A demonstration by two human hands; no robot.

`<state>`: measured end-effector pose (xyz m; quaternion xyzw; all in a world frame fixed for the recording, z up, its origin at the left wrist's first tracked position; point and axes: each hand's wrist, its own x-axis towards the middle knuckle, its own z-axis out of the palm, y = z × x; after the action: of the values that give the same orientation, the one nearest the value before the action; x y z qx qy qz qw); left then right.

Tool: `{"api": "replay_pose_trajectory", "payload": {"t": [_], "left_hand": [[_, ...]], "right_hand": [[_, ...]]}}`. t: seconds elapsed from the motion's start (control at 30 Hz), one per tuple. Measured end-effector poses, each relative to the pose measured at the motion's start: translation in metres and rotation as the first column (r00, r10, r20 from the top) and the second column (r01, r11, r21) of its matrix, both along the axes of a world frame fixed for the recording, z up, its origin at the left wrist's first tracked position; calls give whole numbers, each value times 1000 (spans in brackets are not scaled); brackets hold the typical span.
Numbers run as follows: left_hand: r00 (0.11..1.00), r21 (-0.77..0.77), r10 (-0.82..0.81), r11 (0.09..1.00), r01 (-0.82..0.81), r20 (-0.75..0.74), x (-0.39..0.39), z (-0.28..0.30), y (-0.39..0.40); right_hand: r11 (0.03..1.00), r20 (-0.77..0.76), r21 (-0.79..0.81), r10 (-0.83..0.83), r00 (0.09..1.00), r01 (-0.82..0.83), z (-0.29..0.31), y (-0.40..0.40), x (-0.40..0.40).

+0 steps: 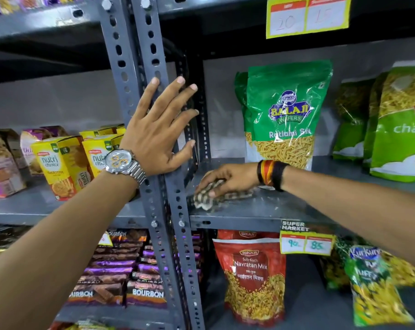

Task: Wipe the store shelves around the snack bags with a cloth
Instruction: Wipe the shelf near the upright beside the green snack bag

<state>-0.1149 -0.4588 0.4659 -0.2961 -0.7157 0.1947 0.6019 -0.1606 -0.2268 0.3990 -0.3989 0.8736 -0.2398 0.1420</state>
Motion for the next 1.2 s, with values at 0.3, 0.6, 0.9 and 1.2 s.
{"api": "replay_pose_trajectory", "payload": {"t": [0.3,0.6,0.9,1.2], "left_hand": [[1000,-13,5,1000,-5,3,2,0,-1],[1000,1,-9,1000,9,12,2,0,1],[1000,-7,-9,1000,9,14,2,-1,-2],[1000,-12,9,1000,-9,10,-1,-1,-2]], "right_hand": [[930,-123,-235,-319,940,284,-22,-25,-23],[964,-106,-204,-193,975,168,-1,28,14],[822,-202,-210,-566,799,529,-20,-16,-49],[963,-54,-163,-227,972,216,-16,12,28]]}}
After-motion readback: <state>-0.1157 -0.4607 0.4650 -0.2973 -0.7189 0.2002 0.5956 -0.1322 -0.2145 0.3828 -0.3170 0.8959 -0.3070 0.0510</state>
